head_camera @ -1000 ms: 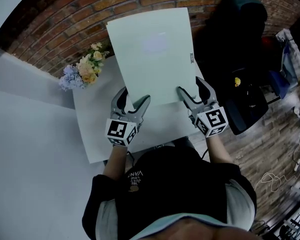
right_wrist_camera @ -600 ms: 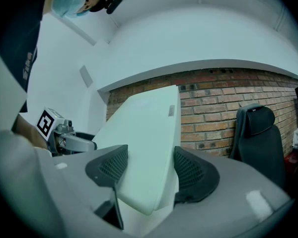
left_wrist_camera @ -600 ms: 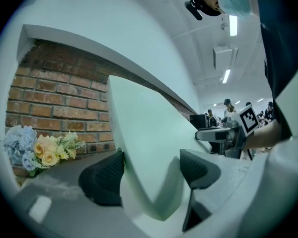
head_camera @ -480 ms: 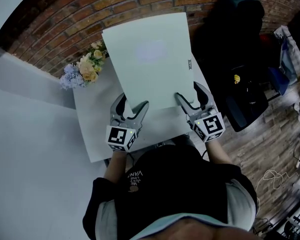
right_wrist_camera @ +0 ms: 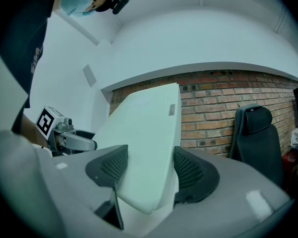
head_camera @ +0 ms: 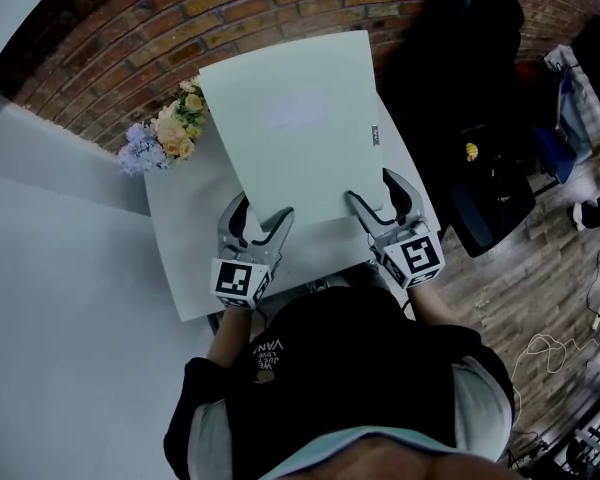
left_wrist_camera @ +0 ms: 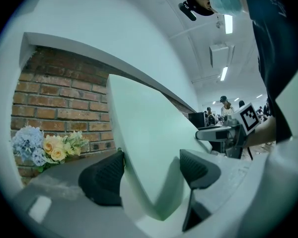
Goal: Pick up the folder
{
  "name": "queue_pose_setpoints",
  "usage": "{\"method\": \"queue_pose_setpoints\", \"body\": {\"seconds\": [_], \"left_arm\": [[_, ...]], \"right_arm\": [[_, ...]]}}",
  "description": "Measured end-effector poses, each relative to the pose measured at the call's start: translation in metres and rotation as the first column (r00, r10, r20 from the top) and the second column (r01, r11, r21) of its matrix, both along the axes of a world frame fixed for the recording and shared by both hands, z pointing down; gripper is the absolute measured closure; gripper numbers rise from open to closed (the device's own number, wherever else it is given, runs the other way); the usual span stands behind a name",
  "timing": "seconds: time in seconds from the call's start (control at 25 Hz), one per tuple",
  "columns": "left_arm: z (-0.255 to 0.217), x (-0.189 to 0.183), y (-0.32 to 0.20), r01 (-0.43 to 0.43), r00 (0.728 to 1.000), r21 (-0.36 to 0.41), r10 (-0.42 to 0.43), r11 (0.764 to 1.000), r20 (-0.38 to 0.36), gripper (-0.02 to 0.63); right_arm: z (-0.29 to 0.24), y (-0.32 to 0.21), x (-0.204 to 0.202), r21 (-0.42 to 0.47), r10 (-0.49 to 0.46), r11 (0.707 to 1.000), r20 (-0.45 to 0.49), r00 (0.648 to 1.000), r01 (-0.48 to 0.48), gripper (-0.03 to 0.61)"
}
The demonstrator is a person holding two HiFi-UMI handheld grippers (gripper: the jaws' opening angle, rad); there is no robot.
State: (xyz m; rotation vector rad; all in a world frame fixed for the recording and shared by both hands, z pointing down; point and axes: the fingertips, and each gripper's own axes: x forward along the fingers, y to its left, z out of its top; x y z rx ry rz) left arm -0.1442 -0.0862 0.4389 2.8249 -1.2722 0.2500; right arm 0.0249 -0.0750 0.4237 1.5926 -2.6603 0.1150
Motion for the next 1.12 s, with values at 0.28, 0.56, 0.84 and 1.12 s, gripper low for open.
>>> {"method": "queue_pose_setpoints", "body": {"seconds": [0.28, 0.56, 0.84, 1.12], "left_arm": [[0.003, -0.002, 0.008, -0.004, 1.000, 0.012, 0.004, 1.000, 0.001, 0.258], [0.010, -0.008, 0.013, 0.006, 1.000, -0.003, -0.006, 1.000, -0.005, 0.258], [0.013, -0.016, 0.012, 0.013, 1.000, -0.005, -0.013, 1.000, 0.006, 0.258], [0.013, -0.019, 0.012, 0.015, 1.000, 0.006, -0.015, 1.000, -0.005, 0.258]], "right_arm": [[0.004, 0.009, -0.003, -0.022, 0.010, 1.000, -0.011, 1.000, -0.010, 0.296], [0.007, 0.012, -0.009, -0.022, 0.004, 1.000, -0.019, 1.000, -0.005, 0.296], [0.009, 0.009, -0.017, -0.002, 0.000, 1.000, -0.025, 1.000, 0.000, 0.298], [0.009, 0.008, -0.020, -0.018, -0.005, 1.000, -0.031, 1.000, 0.004, 0.299]]}}
